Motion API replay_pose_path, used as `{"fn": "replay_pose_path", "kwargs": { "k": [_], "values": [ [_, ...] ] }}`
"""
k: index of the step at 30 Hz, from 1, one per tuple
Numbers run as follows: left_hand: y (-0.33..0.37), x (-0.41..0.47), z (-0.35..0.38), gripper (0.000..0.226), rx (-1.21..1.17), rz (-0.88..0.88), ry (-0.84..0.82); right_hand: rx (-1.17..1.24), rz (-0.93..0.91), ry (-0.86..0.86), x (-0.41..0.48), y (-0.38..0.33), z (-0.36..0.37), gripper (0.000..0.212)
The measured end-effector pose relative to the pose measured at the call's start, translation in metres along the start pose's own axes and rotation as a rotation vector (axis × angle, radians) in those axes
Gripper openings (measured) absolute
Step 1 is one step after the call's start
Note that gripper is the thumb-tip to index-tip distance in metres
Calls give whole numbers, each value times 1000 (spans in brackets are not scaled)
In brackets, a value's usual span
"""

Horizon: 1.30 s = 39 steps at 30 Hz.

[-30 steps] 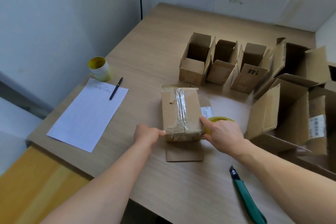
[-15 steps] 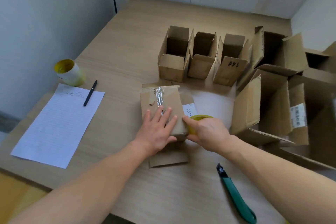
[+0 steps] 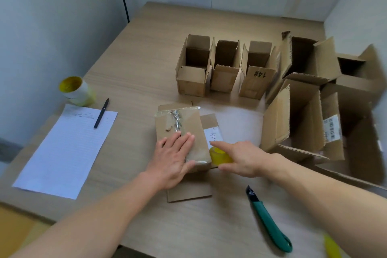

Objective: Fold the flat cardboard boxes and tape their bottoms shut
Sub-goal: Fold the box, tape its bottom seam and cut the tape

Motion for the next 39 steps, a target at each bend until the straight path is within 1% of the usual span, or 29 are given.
{"fn": "replay_pose_path", "kwargs": {
  "k": [1, 2, 4, 5, 6, 9, 11, 14, 16, 17, 20, 22, 24, 27, 30, 32, 34, 37, 39],
  "values": [
    [1, -6, 0, 68, 6, 9, 13, 61, -5, -43, -4, -1, 4, 63],
    [2, -11, 2, 66, 8, 18, 17, 121, -10, -69, -8, -2, 7, 51],
    [5, -15, -1, 67, -10, 25, -8, 184, -7, -76, -12, -6, 11, 22],
    [7, -12, -7, 70, -24, 22, -37, 184, -3, -61, -13, -8, 10, 14],
    [12, -7, -14, 73, -31, 38, -65, 183, 6, -32, -15, -10, 7, 13],
    [38, 13, -32, 86, -52, 205, -160, 174, 31, 46, -20, -9, 1, 17],
    [54, 22, -38, 94, -165, 246, -253, 165, 43, 60, -23, -8, -1, 23],
    [59, 30, -39, 101, -321, 150, -312, 165, 60, 65, -27, -5, 0, 29],
    [58, 31, -37, 101, -375, 82, -348, 197, 114, 70, -29, -1, 2, 28],
    [58, 31, -36, 101, -379, 66, -348, 189, 155, 91, -29, 1, 4, 27],
    [60, 33, -35, 99, -394, 43, -344, 19, 274, 234, -28, 4, 2, 27],
    [64, 40, -35, 93, -411, 26, -353, -23, 300, 301, -29, 2, -4, 29],
    [68, 48, -32, 82, -352, 35, -377, -30, 276, 336, -30, 0, -11, 24],
    [74, 61, -30, 65, -264, 11, -441, -65, 209, 366, -36, -3, -19, 33],
    [74, 73, -33, 54, -360, -68, -490, -106, 156, 394, -41, -5, -21, 39],
    [74, 77, -33, 40, -452, -125, -473, -124, 131, 419, -41, -8, -18, 41],
    [74, 78, -32, 25, -491, -158, -450, -103, 126, 440, -41, -9, -14, 41],
    [74, 78, -31, 22, -550, -195, -424, -54, 131, 471, -45, -9, -9, 42],
    [71, 77, -29, 22, -580, -221, -405, 25, 91, 573, -55, -9, -8, 42]
  ]
}}
Point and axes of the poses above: each hand's wrist, its own x-axis towards the middle knuckle, its own z-axis out of the palm, y = z × x, the point moved 4 cm from there along x, towards the middle knuckle, and after that the axes turned 1 degree about -y, right-handed, at the moved point
